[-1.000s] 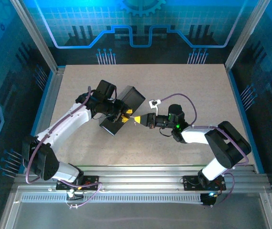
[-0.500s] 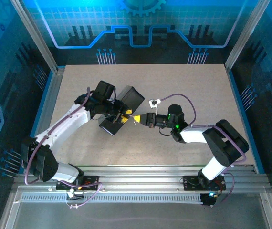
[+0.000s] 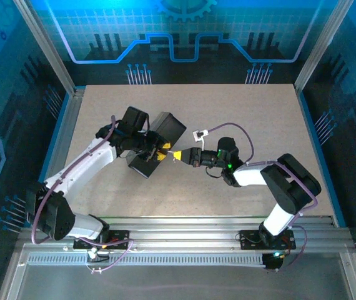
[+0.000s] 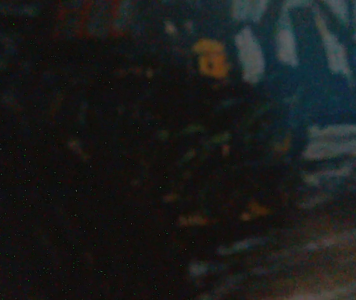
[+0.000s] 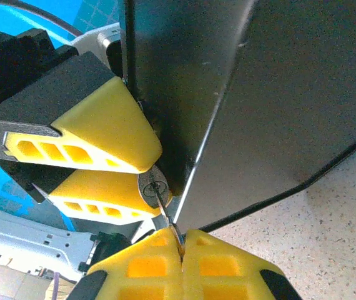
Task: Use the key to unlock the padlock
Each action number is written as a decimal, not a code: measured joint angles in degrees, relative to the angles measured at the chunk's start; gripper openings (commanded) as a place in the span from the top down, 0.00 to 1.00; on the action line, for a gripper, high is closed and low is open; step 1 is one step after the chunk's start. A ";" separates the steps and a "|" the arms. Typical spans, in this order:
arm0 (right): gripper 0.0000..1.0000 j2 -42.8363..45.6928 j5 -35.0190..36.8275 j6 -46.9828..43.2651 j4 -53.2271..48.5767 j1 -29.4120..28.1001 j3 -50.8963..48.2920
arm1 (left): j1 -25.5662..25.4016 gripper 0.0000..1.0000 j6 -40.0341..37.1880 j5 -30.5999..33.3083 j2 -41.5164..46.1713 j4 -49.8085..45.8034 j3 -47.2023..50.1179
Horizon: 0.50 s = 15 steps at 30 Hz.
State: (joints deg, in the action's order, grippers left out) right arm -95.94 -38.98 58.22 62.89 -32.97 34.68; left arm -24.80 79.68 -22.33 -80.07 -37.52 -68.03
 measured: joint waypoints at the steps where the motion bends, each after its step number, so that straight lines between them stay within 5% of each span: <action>1: 1.00 -0.22 0.02 0.22 0.59 -0.02 0.00 | 0.02 1.00 0.04 0.00 0.04 0.13 0.02; 15: 1.00 -5.33 -1.53 6.36 11.85 -0.87 0.37 | 2.32 1.00 0.37 -0.98 1.22 0.55 0.81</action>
State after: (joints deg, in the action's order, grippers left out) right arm -101.27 -40.51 64.58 74.74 -33.85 35.05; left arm -22.48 80.05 -23.31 -78.85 -36.97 -67.22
